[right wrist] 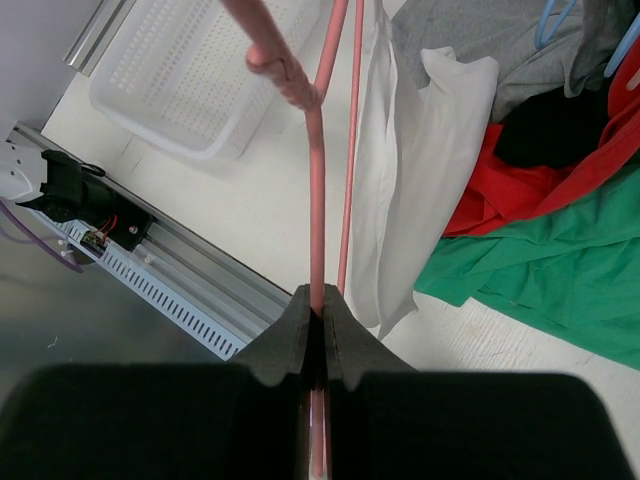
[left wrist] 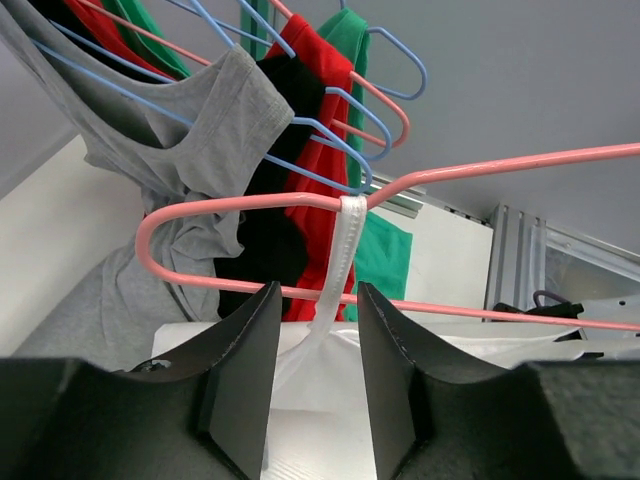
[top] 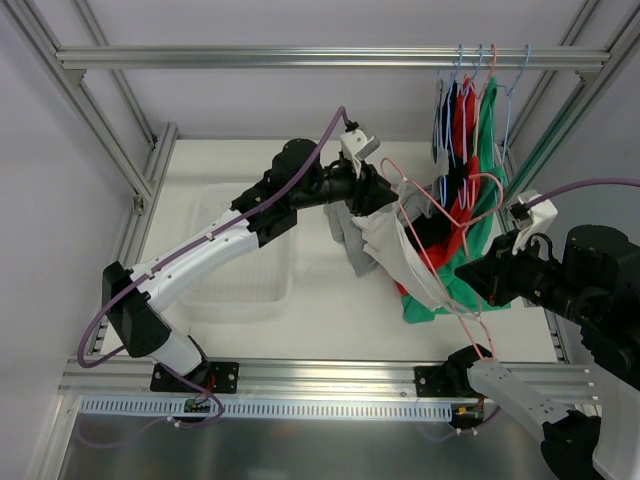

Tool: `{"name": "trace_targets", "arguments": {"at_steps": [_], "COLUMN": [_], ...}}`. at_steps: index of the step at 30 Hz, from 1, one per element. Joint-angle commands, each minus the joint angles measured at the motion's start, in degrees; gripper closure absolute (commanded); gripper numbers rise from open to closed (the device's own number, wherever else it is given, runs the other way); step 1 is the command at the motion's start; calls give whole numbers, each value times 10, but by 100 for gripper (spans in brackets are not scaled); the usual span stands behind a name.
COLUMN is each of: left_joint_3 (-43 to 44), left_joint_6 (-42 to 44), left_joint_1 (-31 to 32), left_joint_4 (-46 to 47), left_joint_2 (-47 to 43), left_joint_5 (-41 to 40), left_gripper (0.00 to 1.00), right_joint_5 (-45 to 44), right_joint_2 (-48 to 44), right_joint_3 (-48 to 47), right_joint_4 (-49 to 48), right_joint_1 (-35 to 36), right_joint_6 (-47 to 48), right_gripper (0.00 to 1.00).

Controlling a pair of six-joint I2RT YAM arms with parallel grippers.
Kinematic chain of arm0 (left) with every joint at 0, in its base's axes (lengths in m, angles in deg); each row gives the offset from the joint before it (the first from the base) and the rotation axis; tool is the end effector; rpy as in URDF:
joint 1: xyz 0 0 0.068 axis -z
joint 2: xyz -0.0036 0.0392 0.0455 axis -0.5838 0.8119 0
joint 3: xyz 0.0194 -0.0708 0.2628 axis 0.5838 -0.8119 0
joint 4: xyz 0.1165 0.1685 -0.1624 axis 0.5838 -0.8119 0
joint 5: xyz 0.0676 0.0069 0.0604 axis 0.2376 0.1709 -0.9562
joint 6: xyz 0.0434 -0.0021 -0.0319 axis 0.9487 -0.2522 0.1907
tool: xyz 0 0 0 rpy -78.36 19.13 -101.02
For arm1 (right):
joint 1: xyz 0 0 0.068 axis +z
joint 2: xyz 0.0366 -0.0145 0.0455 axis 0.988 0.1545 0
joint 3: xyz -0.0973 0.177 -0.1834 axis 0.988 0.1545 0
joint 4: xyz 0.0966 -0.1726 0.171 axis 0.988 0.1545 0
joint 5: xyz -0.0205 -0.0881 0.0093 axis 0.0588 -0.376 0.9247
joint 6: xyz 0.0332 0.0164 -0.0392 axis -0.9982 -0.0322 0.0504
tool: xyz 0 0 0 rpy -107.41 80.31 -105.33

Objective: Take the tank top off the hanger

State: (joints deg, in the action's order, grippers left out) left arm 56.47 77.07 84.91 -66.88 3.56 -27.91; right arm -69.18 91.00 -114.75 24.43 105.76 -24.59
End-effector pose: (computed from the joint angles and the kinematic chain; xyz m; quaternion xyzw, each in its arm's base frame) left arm 0.2278 -0.2837 0.4391 0.3717 0.5806 -0.4461 0.5707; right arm 0.0337 0.0245 0.4953 -0.2860 0.7802 0.1795 0.5265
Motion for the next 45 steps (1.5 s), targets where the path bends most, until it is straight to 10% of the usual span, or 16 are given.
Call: {"name": "trace_targets", "arguments": {"at_steps": [1, 5, 20, 45], "left_joint_3": [28, 35, 30, 10], "left_joint_6": [15, 13, 5, 9], "left_joint_1": [4, 4, 4, 2], "left_joint_4": [38, 42, 59, 16], "left_joint_2": [-1, 13, 23, 3], "left_joint_5": [18, 23, 19, -47], "left_gripper": [64, 56, 100, 96], "right_joint_5": [17, 23, 10, -9], "right_joint_2": [9, 8, 1, -26], "right_joint_3": [-17, -12, 5, 46], "right_joint_4": [-10, -13, -18, -23], "right_joint_1": [3, 3, 2, 3], "right_joint_6": [2, 3, 2, 11], "right_gripper": [100, 100, 100, 100]}}
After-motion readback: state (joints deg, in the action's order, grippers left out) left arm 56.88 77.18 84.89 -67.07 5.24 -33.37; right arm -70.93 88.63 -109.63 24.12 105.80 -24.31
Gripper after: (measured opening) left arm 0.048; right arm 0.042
